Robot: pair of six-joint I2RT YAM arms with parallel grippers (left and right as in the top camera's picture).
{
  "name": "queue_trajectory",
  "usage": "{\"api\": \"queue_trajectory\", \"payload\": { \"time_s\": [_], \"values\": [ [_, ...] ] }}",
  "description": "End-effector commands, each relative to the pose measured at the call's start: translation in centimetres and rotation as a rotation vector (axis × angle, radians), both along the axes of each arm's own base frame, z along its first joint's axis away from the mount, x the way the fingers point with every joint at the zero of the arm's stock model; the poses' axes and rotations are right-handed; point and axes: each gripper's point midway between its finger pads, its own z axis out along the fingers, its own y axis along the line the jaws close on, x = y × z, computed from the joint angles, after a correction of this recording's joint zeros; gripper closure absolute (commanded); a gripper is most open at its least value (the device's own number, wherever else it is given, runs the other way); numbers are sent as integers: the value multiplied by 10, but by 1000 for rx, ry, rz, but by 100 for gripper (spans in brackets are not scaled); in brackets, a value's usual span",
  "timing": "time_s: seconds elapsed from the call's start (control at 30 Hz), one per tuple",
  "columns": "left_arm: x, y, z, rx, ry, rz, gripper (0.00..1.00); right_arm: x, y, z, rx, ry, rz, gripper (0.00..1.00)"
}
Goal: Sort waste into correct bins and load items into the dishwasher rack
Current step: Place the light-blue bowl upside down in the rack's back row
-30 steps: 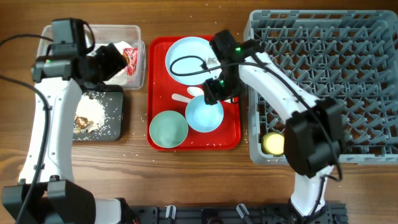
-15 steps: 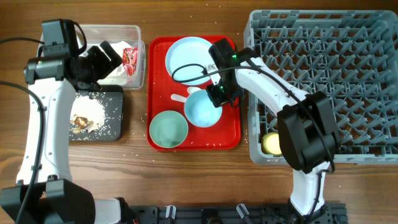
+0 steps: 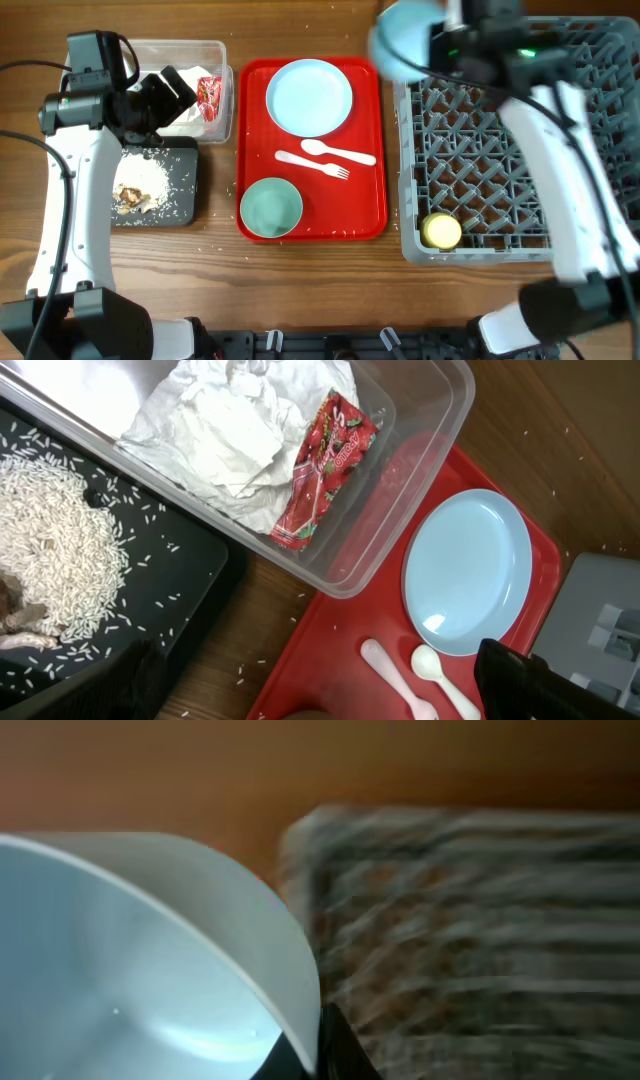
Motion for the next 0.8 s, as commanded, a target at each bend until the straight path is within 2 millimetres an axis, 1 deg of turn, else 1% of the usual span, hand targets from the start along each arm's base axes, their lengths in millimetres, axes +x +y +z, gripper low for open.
{"api": "queue_trajectory", "payload": {
  "time_s": [0.0, 0.03, 0.1, 0.2, 0.27, 0.3, 0.37, 0.4, 0.47, 0.53, 0.6, 0.67, 0.77],
  "values": [
    [-1, 0, 5, -4, -13, -2, 0, -2, -86, 39, -359, -157, -437, 96],
    [-1, 0, 5, -4, -13, -2, 0, 3, -93, 42, -430, -172, -477, 96],
    [-1, 0, 5, -4, -13, -2, 0, 22, -96, 34, -563, -144, -444, 96],
    [-1, 0, 5, -4, -13, -2, 0, 51, -96, 8, -753, -68, -394, 96],
    [-1, 0, 5, -4, -13, -2, 0, 65, -98, -8, -846, -33, -398, 96],
    [-1, 0, 5, -4, -13, -2, 0, 76, -99, -19, -907, -21, -416, 96],
    [-1, 0, 5, -4, -13, -2, 0, 93, -97, -35, -956, -16, -411, 96],
    [-1, 0, 5, -4, -13, -2, 0, 101, -98, -42, -953, -30, -420, 96],
    [-1, 0, 5, -4, -13, -2, 0, 111, -100, -53, -952, -41, -422, 96],
    [-1, 0, 5, -4, -13, -2, 0, 121, -106, -72, -985, -11, -404, 96],
    [-1, 0, 5, -4, -13, -2, 0, 124, -111, -84, -1006, 17, -393, 96],
    [-1, 0, 5, -4, -13, -2, 0, 126, -120, -94, -1010, 34, -403, 96],
    [-1, 0, 5, -4, -13, -2, 0, 128, -127, -108, -1018, 61, -400, 96]
  ]
}}
